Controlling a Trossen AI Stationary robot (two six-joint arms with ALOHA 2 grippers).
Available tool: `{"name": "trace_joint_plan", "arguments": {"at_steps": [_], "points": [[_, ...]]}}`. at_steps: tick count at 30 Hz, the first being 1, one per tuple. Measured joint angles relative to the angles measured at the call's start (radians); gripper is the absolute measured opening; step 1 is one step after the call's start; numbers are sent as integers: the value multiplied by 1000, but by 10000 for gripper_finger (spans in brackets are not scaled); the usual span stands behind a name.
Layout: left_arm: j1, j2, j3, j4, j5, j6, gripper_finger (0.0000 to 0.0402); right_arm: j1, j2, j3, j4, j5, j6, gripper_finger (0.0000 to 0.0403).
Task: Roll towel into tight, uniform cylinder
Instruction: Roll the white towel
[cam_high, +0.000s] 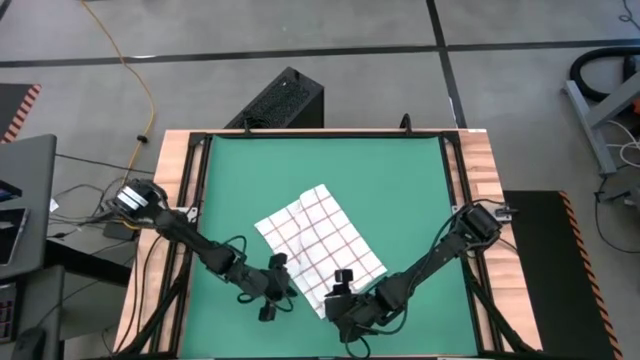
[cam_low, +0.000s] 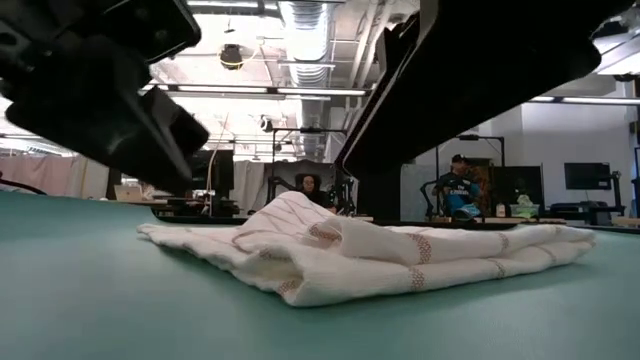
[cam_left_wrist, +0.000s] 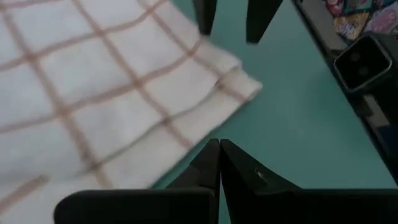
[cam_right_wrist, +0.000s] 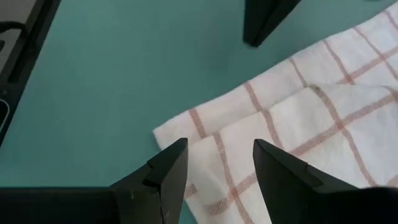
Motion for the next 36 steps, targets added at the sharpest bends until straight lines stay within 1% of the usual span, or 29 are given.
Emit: {"name": "trace_joint_plan", "arguments": {"at_steps": [5, 7, 11, 14, 20, 36], "points": [[0, 71, 53, 64, 8, 51, 0, 0, 22, -2, -6, -1, -4, 202], [0, 75, 70, 80, 9, 72, 0, 0, 26, 1, 1, 3, 0, 202], [0, 91, 74, 73, -1, 82, 0, 0, 32, 0, -13, 3, 0, 202], [0, 116, 79, 120, -19, 86, 0, 0, 32, 0, -14, 3, -1, 202], [3, 196, 107, 173, -11, 65, 0, 2, 32, 0, -1, 3, -5, 202], [21, 209, 106, 168, -21, 71, 0, 14, 32, 0, 0, -15, -13, 202]]}}
